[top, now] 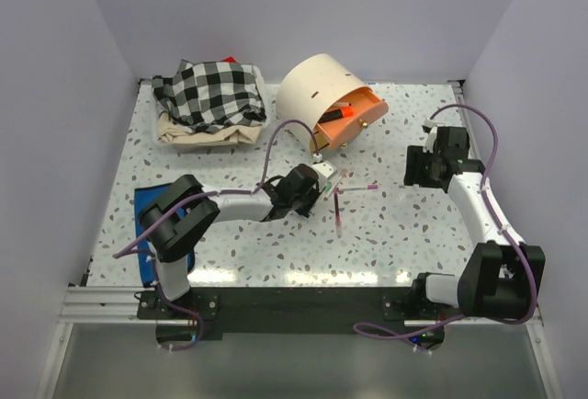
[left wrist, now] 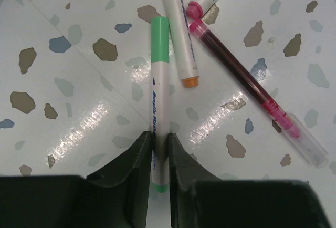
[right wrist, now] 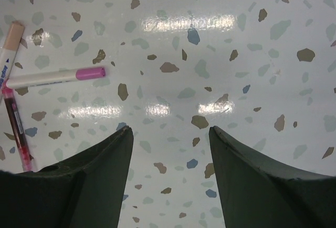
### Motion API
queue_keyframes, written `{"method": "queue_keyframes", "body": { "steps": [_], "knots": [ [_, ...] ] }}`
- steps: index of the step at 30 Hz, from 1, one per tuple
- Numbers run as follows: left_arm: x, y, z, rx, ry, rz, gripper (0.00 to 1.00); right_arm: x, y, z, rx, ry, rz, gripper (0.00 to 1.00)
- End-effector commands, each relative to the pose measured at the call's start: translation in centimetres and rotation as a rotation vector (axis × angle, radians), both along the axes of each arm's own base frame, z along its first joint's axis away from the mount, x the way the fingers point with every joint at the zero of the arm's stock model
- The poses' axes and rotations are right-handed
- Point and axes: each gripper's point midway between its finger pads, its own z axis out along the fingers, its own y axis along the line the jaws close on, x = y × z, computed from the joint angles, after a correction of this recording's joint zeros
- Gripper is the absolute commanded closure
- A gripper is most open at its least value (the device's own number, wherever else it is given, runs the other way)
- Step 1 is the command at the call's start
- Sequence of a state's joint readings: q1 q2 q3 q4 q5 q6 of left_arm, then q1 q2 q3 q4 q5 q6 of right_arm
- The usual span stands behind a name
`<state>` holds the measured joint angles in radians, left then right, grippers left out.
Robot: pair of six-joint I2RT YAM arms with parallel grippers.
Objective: Sort the stationery into containers
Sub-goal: Pick up the pen from the center of the board.
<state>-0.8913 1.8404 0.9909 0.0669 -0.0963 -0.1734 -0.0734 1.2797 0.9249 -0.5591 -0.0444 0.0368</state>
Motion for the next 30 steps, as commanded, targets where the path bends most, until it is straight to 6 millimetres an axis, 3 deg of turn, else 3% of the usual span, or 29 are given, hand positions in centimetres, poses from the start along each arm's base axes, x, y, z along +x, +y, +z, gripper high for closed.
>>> {"method": "queue_keyframes", "body": {
  "steps": [1,3,7,12,15,16,18,19,21,22,25,26,27,28,30],
  "knots": [
    [-0.7,-1.3,0.1,-0.039,0.039,-0.065,0.84,0.4,-0.1,0.9,-0.006,-0.040,0.006,0.36],
    [-1.1,-1.1,0.3,-0.040,0.045,-0.094,1.00,0.5,-0.1,1.0,-0.008,-0.044,0.010,0.36],
    [-1.5,0.9,2.3,0.001,0.029,-0.099,1.00,0.7,-0.3,1.3,-0.015,-0.050,0.009,0.36],
    [-1.0,3.3,7.8,-0.011,-0.039,-0.107,1.00,0.9,-0.2,1.2,-0.004,-0.050,-0.005,0.36],
    [-1.8,2.8,12.6,-0.064,-0.109,-0.229,1.00,0.9,-0.2,1.2,0.004,-0.048,-0.018,0.37],
    [-1.7,2.2,15.6,-0.114,-0.166,-0.263,1.00,0.9,-0.1,1.2,0.005,-0.051,-0.020,0.37],
    [-2.1,1.3,18.8,-0.161,-0.245,-0.354,1.00,1.0,-0.2,1.3,0.006,-0.053,-0.023,0.37],
    [-1.6,0.8,21.8,-0.202,-0.321,-0.365,1.00,1.1,-0.3,1.4,0.002,-0.054,-0.026,0.37],
    [-0.8,0.1,24.5,-0.226,-0.410,-0.383,1.00,1.4,-0.3,1.5,0.001,-0.057,-0.027,0.37],
    [0.2,-0.6,27.4,-0.261,-0.491,-0.379,1.00,1.5,-0.4,1.6,-0.002,-0.059,-0.029,0.37],
    [3.2,-1.8,32.4,-0.289,-0.665,-0.335,1.00,2.0,-0.6,2.0,-0.010,-0.080,-0.034,0.36],
    [4.0,-2.1,33.3,-0.286,-0.693,-0.326,1.00,1.9,-0.6,1.9,-0.010,-0.077,-0.036,0.36],
    [5.0,-2.4,35.9,-0.303,-0.745,-0.308,1.00,1.9,-0.6,1.9,-0.008,-0.075,-0.038,0.36],
    [6.3,-3.4,34.9,-0.291,-0.728,-0.307,1.00,1.8,-0.7,1.9,-0.007,-0.077,-0.040,0.36],
    [8.1,-3.8,36.5,-0.311,-0.739,-0.289,1.00,1.6,-0.5,1.7,-0.003,-0.071,-0.036,0.36]
  ]
}}
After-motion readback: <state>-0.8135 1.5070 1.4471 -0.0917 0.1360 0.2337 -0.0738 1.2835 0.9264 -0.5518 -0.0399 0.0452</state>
